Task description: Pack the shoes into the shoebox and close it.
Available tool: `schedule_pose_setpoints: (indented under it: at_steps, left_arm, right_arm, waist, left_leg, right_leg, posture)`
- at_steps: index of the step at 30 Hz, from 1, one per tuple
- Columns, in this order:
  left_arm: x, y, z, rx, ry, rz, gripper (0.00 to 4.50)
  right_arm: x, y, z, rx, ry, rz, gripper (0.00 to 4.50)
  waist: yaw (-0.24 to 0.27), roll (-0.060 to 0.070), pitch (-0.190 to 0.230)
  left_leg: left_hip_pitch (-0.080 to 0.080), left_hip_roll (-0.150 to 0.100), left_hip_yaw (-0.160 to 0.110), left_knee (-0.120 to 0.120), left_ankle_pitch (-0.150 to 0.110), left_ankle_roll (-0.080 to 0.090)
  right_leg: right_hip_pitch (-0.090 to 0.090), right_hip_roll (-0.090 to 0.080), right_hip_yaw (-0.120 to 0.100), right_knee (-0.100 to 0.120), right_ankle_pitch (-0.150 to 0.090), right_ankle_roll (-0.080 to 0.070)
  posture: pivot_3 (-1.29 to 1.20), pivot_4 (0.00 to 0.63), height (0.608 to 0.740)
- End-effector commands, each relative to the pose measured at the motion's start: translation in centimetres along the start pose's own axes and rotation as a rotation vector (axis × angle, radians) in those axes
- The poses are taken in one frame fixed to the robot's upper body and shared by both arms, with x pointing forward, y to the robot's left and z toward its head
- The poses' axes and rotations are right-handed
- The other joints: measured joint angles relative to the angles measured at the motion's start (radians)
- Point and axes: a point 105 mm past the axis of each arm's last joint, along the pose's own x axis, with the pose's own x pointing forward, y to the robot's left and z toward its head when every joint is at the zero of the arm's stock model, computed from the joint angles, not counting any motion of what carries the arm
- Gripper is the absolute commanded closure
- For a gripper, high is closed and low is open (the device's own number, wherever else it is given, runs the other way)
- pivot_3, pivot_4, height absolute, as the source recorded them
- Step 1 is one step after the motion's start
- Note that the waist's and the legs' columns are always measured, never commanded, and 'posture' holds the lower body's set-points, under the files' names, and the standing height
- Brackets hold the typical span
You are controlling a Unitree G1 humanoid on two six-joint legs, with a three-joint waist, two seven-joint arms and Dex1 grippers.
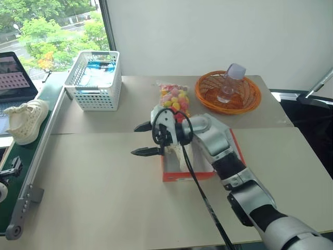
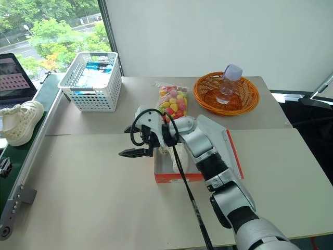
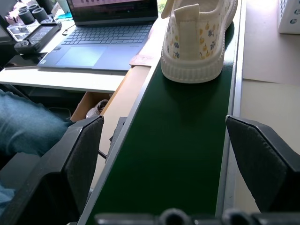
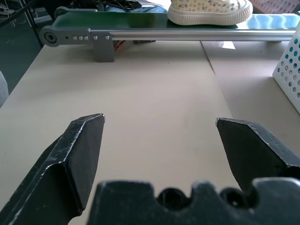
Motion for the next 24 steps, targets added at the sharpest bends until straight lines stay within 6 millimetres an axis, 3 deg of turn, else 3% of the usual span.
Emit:
schedule_pose_setpoints:
  at_steps: [1,7,11,14,17,19,21,24]
  left_arm:
    - [0.2,0.8,1.5,0.007,-0.046,-0.014,0.07]
    - [0.9,0.6,1.0,-0.017,-0.018,-0.046,0.07]
    - [1.0,1.4,-1.3,-0.045,0.088,-0.012,0.07]
    - [0.8,0.7,-3.0,-0.109,0.173,-0.044,0.07]
    - [0.6,0.2,-3.7,-0.144,0.202,-0.058,0.83]
    - [0.7,-0.4,-3.5,-0.152,0.194,-0.078,1.39]
    - [0.8,-1.1,-2.5,-0.131,0.157,-0.103,1.61]
    - [1.0,-3.1,1.0,-0.077,0.020,-0.167,1.68]
  right_arm:
    - [-0.5,0.0,1.4,-0.036,-0.028,-0.005,0.00]
    - [-0.9,-0.1,2.6,-0.053,-0.044,-0.018,0.00]
    - [-1.0,-0.2,2.9,-0.071,-0.038,-0.029,0.00]
    - [-1.2,-0.4,3.2,-0.081,-0.036,-0.038,0.00]
    - [-1.2,-0.6,3.4,-0.087,-0.036,-0.045,0.00]
    - [-1.3,-0.8,3.4,-0.091,-0.034,-0.051,0.00]
    - [-1.3,-0.9,3.5,-0.092,-0.031,-0.055,0.00]
    - [-1.4,-0.9,3.6,-0.078,-0.039,-0.058,0.00]
  waist:
    - [-0.001,0.000,0.000]
    - [-0.001,0.000,0.000]
    - [-0.004,0.000,0.000]
    - [-0.004,0.000,0.000]
    - [0.002,0.001,0.000]
    - [0.006,0.001,0.000]
    - [0.008,0.002,-0.001]
    - [0.017,0.002,-0.001]
  left_leg:
    - [0.000,0.000,0.000,0.000,0.000,0.000]
    - [0.000,0.000,0.000,0.000,0.000,-0.001]
    - [0.000,0.000,0.001,-0.001,0.000,-0.001]
    - [0.000,0.000,0.001,-0.001,0.000,-0.001]
    - [0.000,0.000,0.001,-0.001,0.000,-0.001]
    - [0.001,0.000,0.001,-0.001,-0.002,-0.004]
    - [0.003,0.000,0.001,-0.001,-0.005,-0.008]
    - [0.004,0.000,0.001,-0.001,-0.005,-0.008]
  right_leg:
    - [0.000,0.000,0.000,0.000,0.000,0.000]
    - [-0.001,0.000,0.000,0.000,0.000,0.000]
    - [-0.001,0.000,0.000,0.000,0.000,0.000]
    - [-0.001,0.000,0.000,0.000,0.000,-0.001]
    - [-0.001,-0.001,0.000,0.001,0.000,-0.001]
    - [0.000,-0.001,0.000,0.001,0.000,-0.001]
    - [0.001,-0.001,0.000,0.001,0.000,-0.001]
    - [0.002,-0.001,-0.001,0.001,0.000,-0.001]
  posture:
    - [0.00,0.150,0.740]
    - [0.00,0.150,0.740]
    - [0.00,0.150,0.740]
    - [0.00,0.150,0.740]
    - [0.00,0.150,0.740]
    - [0.00,0.150,0.740]
    - [0.00,0.150,0.740]
    - [0.00,0.150,0.740]
